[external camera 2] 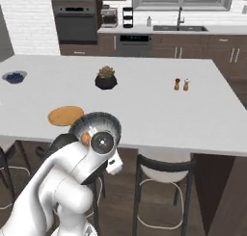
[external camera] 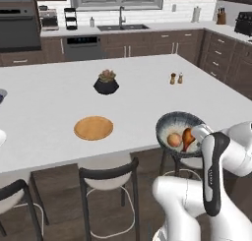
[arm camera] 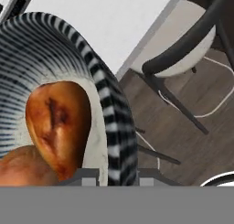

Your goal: Pick the chicken drumstick and onion from their plates and place them in the bowl. Then put the bowl in the fridge.

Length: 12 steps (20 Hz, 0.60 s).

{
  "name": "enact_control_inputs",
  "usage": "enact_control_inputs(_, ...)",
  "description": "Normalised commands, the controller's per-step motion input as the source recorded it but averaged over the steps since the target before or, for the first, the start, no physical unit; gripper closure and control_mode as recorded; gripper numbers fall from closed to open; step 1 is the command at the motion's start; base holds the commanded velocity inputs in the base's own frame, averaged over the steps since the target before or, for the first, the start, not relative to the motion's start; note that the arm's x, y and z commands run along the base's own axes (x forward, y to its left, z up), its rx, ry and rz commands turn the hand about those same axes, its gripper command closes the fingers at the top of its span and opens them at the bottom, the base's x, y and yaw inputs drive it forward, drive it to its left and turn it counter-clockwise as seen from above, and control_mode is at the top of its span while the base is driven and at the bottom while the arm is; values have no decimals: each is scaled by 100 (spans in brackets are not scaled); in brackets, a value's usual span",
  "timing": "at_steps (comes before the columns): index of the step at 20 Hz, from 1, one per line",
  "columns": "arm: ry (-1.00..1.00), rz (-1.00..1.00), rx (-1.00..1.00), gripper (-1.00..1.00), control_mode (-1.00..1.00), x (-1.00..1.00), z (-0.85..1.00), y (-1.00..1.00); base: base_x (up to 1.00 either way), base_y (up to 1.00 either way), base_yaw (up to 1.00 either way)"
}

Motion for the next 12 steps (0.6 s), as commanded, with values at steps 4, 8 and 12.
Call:
enact_control_inputs(4, 0, 0, 0, 100, 100, 0, 0, 0, -48, -26, -77)
enact_control_inputs(8, 0, 0, 0, 100, 100, 0, 0, 0, 2, -55, -94)
enact_control_inputs(12, 0, 0, 0, 100, 100, 0, 0, 0, 1, -46, -98)
